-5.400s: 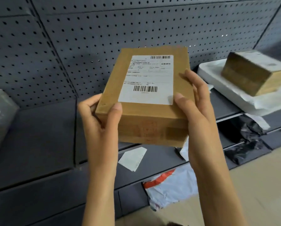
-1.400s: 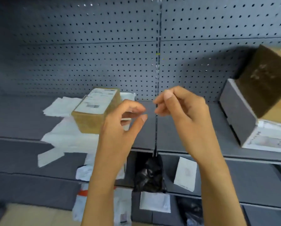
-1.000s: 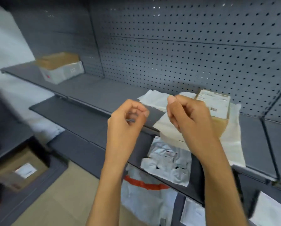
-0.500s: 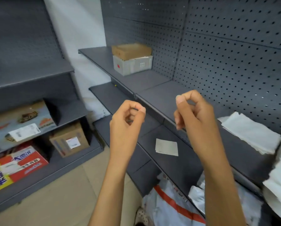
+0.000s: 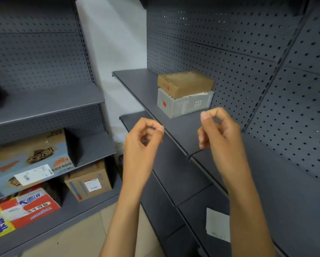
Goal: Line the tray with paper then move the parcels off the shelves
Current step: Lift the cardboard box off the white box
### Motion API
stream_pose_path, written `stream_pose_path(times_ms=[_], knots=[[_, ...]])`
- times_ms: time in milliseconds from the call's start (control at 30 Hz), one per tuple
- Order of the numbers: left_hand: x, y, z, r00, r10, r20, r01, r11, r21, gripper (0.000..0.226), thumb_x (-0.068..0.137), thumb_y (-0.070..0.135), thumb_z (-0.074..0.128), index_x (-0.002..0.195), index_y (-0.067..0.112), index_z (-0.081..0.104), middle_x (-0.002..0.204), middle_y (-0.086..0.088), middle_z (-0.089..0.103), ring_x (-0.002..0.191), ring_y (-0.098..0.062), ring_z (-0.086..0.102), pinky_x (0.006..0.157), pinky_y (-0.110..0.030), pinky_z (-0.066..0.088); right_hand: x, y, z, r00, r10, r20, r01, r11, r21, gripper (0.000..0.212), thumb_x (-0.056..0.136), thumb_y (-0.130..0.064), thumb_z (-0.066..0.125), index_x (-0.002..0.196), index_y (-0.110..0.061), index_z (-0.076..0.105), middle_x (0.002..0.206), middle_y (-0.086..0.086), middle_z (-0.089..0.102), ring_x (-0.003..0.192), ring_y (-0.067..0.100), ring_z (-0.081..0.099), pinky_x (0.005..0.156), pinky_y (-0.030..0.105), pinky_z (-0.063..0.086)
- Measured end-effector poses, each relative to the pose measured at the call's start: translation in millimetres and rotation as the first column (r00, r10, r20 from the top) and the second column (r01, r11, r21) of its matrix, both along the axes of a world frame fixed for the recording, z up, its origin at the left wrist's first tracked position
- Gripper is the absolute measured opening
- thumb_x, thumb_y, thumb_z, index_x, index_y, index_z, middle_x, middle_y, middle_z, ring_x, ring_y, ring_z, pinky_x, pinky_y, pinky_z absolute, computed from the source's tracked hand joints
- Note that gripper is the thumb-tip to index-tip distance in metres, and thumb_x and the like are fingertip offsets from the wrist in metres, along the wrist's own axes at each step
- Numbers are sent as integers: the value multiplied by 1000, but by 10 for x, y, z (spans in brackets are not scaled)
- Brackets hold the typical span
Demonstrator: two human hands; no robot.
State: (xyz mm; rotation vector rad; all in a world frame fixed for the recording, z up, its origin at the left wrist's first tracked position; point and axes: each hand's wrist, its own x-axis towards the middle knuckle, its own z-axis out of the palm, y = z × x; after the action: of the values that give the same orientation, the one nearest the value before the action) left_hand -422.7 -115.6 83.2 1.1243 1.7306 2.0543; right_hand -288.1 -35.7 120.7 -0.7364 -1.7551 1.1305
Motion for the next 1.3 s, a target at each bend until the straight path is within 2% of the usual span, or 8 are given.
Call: stream_pose_path(times_ms=[333,567,700,800,900,1100,1200,1300], knots=[[-801,804,-79,999,-22,26,23,999,-33,16,92,8,63,80,19,65,68,10,60,72,-8,55,69,-17,41,-576,812,-153,995,-87,-52,79,988,-134,10,105,-19,50,96,-19,54,73,-9,68,64,3,62,59,16,48],[-1342,1466,-115,991,-130,10,131,989,-75,25,93,8,61,79,28,65,81,18,67,81,-2,59,77,-17,43,-1118,1259,-286,979,-186,-80,157,947,-279,16,104,-20,52,119,-25,55,116,-3,65,102,13,66,77,26,52],[-1557,1888,-247,979,-201,13,201,972,-119,8,89,27,65,91,34,62,114,-5,65,105,-12,61,92,-26,46,-1432,1476,-391,982,-189,-13,178,944,-279,30,105,-19,50,132,-31,47,137,-3,50,124,14,53,104,38,49],[-1673,2170,-340,976,-218,23,218,961,-172,35,91,31,67,123,33,52,134,0,47,123,-16,48,102,-33,42,-1601,1612,-482,977,-212,28,211,939,-271,44,104,-19,52,144,-31,38,146,-6,37,142,16,38,118,43,37],[-1772,2463,-284,962,-266,60,273,940,-206,73,95,30,66,153,30,23,153,2,21,129,-2,26,105,-26,28,-1745,1713,-540,972,-232,36,233,933,-273,56,105,-22,51,155,-32,26,155,-6,28,139,4,27,111,28,29],[-2023,3016,-144,942,-271,200,302,942,-148,95,91,51,64,158,37,-3,168,-1,2,153,-19,11,119,-41,20,-1965,1914,-623,954,-301,-5,282,900,-331,66,106,-40,45,162,-36,10,171,-10,8,156,11,13,116,29,21],[-2161,3193,-151,895,-295,334,360,921,-151,81,93,56,58,158,33,14,163,-2,23,148,-20,28,114,-37,29,-2054,1983,-613,941,-334,-50,292,879,-376,66,107,-44,39,162,-36,5,171,-9,8,157,14,15,119,31,21],[-2199,3218,-200,862,-327,388,410,899,-153,50,95,49,58,136,22,50,132,4,56,122,-14,53,98,-29,43,-2137,2037,-607,936,-343,-77,290,877,-384,64,107,-44,36,162,-36,4,170,-10,13,155,11,19,116,25,22]])
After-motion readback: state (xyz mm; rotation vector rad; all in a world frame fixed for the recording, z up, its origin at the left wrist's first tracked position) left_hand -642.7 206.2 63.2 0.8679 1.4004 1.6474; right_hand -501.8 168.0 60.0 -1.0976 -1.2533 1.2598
